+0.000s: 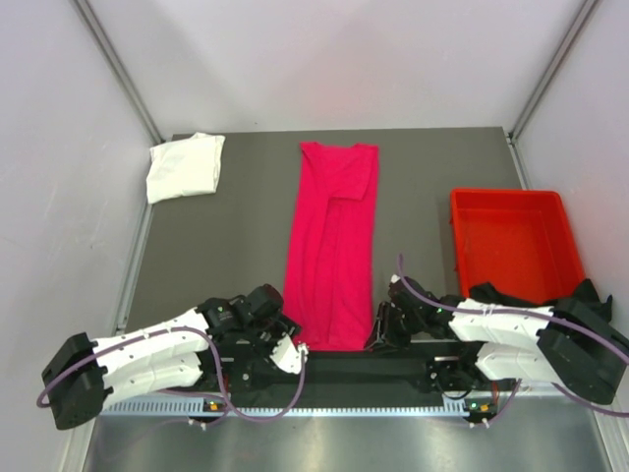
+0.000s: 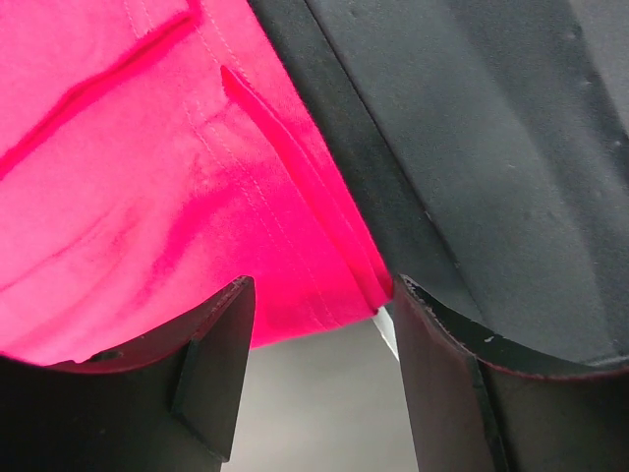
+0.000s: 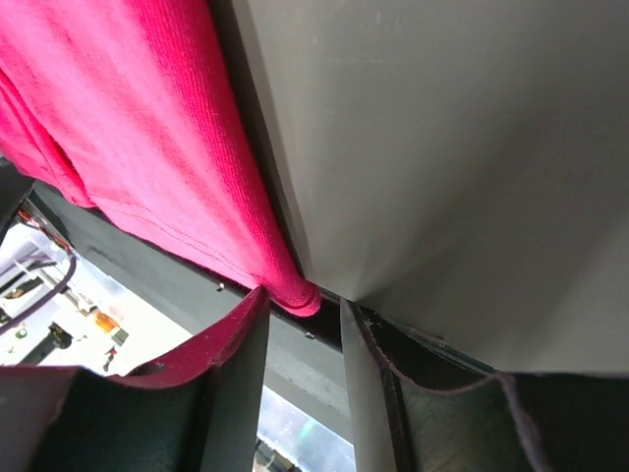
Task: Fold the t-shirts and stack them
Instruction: Fold the tshirt
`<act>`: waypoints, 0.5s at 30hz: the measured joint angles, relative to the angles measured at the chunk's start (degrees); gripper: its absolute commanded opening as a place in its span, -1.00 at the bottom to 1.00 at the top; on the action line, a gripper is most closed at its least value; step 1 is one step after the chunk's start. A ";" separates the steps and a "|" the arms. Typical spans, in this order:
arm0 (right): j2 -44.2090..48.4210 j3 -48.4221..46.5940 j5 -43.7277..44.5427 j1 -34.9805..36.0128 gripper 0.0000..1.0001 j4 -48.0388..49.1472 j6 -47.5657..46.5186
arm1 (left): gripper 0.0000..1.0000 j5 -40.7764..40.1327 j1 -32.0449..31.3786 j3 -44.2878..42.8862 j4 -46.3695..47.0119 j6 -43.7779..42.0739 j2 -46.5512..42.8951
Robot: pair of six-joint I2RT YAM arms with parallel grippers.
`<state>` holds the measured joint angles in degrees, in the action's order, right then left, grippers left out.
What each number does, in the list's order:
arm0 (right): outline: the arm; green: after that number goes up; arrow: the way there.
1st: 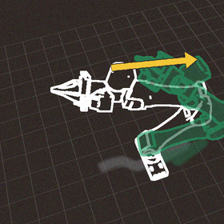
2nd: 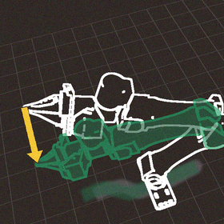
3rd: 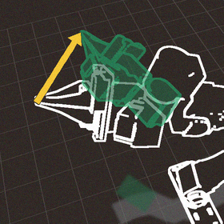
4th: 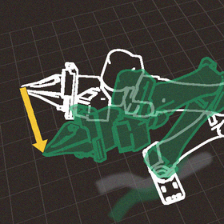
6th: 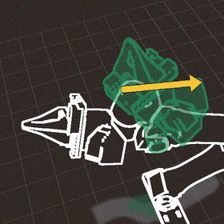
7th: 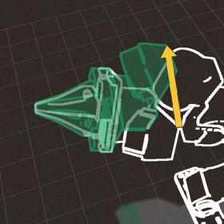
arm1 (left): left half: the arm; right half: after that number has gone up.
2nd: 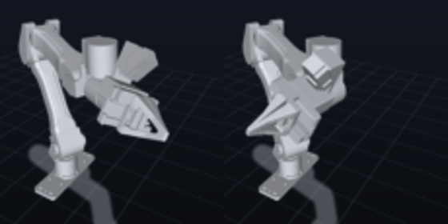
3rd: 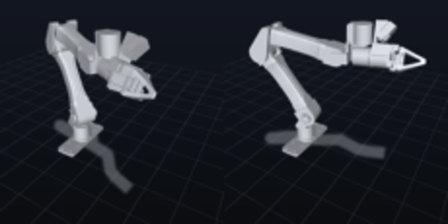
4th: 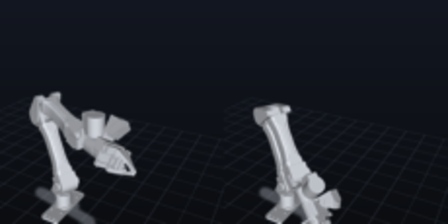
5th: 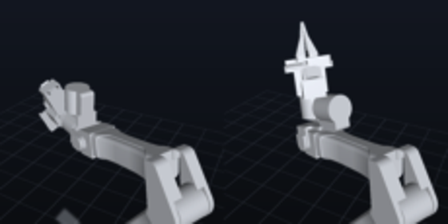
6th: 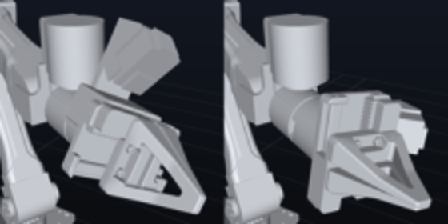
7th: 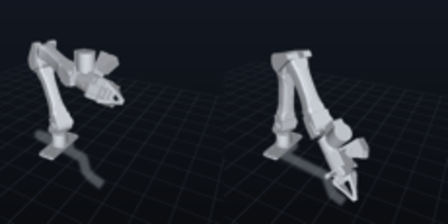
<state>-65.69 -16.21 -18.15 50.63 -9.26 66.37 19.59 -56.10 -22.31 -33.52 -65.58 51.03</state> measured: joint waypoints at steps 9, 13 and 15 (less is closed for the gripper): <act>-2.01 -0.09 -0.48 0.02 -0.70 1.07 -0.39 | -0.58 -0.22 0.00 1.05 1.29 0.00 2.10; -2.86 -0.52 -0.42 0.17 -0.95 1.14 -0.66 | -1.00 0.22 -0.26 1.11 2.71 2.25 1.95; -2.99 -1.38 -0.37 0.20 -1.00 0.79 -0.90 | -1.00 -0.17 -0.28 1.09 3.06 4.22 1.90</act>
<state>-68.69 -17.58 -18.52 50.83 -8.47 65.47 19.42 -56.38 -21.21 -30.46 -61.36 52.93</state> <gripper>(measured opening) 0.027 0.025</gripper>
